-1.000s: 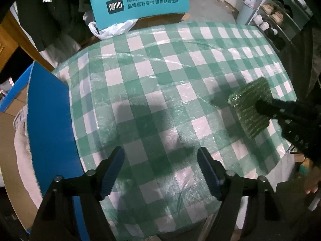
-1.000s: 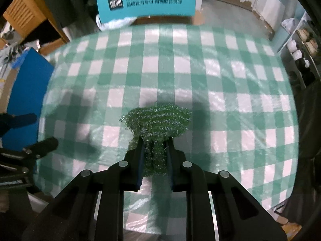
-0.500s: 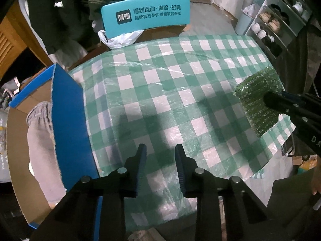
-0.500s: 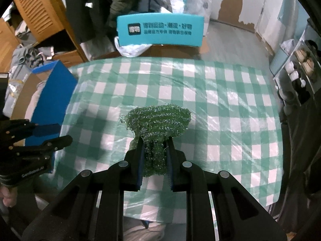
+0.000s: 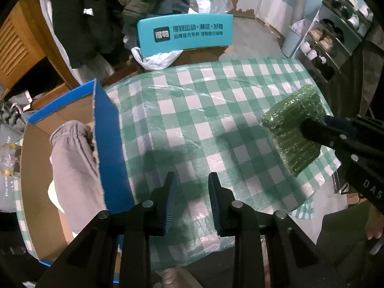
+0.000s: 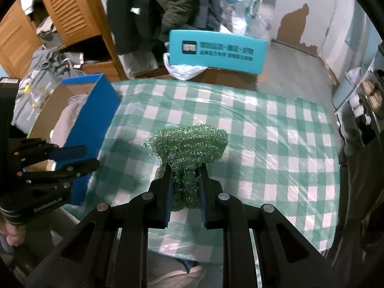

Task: Organize soft objects
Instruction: 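Lift the green mesh scrubber with the right gripper, then carry the scrubber with the right tool over the box and open the gripper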

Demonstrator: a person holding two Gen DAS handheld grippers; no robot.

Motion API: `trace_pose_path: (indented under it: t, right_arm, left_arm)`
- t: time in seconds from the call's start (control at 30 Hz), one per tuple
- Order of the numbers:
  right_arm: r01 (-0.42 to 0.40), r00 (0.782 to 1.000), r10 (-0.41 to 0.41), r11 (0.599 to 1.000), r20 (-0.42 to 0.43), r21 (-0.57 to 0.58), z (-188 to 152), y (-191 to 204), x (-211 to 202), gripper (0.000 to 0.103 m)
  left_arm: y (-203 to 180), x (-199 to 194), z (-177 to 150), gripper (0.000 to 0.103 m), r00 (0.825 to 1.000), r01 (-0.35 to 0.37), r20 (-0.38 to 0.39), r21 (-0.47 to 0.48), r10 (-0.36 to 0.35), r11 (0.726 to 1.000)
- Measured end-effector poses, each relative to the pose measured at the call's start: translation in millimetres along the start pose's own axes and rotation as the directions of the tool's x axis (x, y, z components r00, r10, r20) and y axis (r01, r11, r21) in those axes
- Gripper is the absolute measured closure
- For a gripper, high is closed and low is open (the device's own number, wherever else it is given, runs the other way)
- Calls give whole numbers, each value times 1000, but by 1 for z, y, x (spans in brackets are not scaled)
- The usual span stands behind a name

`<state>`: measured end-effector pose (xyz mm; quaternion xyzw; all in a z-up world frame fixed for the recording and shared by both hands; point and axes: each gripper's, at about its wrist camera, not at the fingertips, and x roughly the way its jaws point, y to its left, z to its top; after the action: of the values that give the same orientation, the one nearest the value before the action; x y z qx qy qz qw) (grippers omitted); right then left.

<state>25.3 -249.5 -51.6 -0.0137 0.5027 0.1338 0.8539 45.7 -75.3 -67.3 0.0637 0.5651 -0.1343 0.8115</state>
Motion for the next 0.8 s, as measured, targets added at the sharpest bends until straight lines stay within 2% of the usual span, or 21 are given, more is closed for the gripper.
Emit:
trace_pose_path:
  t: [0.8]
  right_arm:
    - [-83,995,88,991,43,-104,34,81,-9,86]
  left_arm:
    - [53,-45,-22,77,996,-32,84,-63,37,997]
